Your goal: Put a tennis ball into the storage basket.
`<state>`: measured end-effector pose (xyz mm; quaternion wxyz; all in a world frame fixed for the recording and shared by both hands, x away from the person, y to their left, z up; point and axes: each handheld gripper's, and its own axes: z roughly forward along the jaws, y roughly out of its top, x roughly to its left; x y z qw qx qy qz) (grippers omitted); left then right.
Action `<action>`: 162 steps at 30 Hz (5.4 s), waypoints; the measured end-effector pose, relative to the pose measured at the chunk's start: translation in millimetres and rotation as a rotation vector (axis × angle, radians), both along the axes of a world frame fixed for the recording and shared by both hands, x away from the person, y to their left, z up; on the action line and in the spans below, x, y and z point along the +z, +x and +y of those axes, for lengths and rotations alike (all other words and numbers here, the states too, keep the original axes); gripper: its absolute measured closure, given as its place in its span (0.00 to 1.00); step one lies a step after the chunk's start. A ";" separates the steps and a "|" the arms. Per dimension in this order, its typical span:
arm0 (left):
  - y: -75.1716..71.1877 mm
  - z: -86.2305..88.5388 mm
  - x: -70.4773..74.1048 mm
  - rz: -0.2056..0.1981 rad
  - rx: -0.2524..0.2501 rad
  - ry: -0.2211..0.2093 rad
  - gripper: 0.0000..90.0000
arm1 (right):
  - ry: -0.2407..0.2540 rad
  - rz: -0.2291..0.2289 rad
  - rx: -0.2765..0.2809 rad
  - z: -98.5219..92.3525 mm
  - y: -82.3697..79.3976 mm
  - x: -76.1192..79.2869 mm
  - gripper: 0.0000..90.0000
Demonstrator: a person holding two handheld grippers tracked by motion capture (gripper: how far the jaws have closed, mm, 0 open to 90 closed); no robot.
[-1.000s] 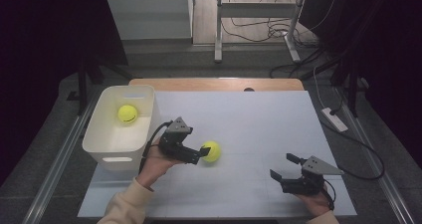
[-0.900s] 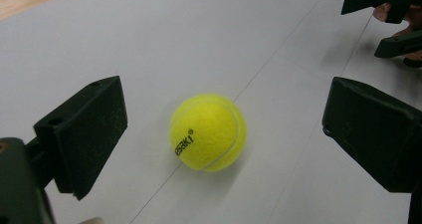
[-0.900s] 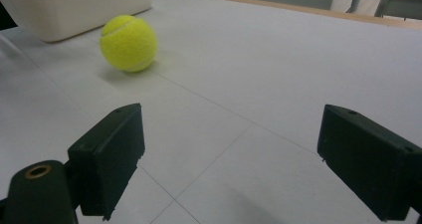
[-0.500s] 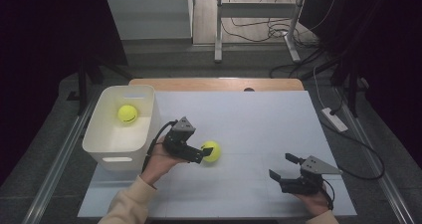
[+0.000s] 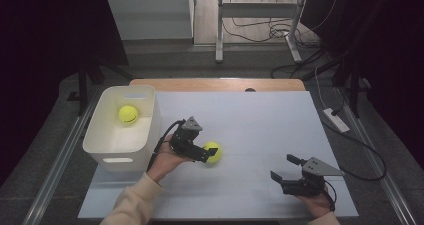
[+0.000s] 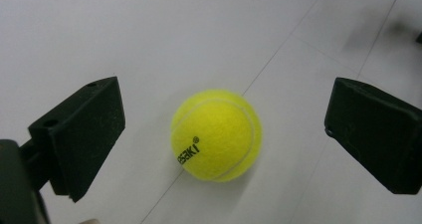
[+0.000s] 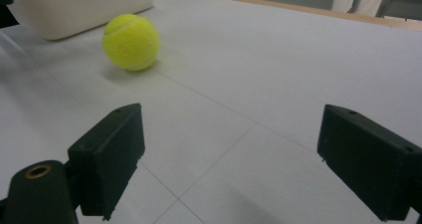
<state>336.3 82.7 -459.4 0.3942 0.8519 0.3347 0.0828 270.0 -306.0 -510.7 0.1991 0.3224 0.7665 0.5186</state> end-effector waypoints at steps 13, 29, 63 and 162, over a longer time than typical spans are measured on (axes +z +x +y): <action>10.0 -11.6 -12.6 0.046 -0.005 0.038 0.03 | 0.000 0.001 0.002 0.2 0.2 0.2 0.12; 18.5 -21.2 -28.6 0.105 -0.010 0.097 0.02 | -0.001 0.000 0.001 -0.8 -0.6 -0.2 0.12; 2.2 -23.8 -17.4 -0.010 -0.055 0.124 0.30 | -0.009 -0.004 -0.001 0.0 -0.5 -0.6 0.12; -45.1 69.7 88.4 -0.354 0.190 -0.208 0.29 | -0.014 -0.003 -0.002 1.9 -0.2 -0.9 0.12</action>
